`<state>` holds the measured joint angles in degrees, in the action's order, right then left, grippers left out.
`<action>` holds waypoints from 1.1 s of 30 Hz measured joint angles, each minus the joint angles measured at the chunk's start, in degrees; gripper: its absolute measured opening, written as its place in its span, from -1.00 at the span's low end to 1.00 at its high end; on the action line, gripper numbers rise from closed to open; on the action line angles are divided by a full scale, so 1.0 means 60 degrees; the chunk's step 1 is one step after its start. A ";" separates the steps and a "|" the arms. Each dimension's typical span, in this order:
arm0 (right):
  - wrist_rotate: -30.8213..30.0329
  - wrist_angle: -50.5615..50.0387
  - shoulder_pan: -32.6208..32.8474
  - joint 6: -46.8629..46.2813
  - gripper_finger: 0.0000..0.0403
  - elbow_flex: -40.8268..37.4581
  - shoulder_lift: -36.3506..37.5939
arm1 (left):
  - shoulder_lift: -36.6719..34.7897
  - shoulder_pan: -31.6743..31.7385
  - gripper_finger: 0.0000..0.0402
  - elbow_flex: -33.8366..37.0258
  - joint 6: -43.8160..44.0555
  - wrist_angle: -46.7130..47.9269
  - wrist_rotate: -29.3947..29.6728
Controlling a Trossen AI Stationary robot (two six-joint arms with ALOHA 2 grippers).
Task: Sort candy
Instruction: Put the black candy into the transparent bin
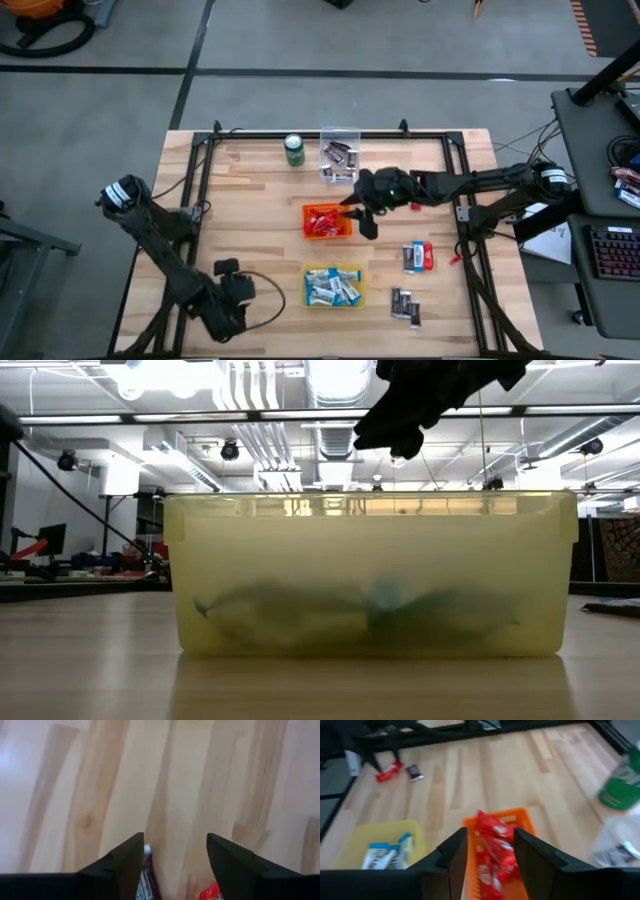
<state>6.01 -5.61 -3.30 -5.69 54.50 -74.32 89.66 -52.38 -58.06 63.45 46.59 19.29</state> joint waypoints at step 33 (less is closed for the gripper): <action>-0.0780 0.0576 0.1590 -0.0376 -0.32 -0.0172 -0.0080 | 0.1113 -0.1220 -0.65 0.1698 0.3207 -0.0459 -0.0026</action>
<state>1.33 -2.15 6.24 -7.94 53.47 -74.81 96.33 -59.70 -47.88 82.70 43.84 19.13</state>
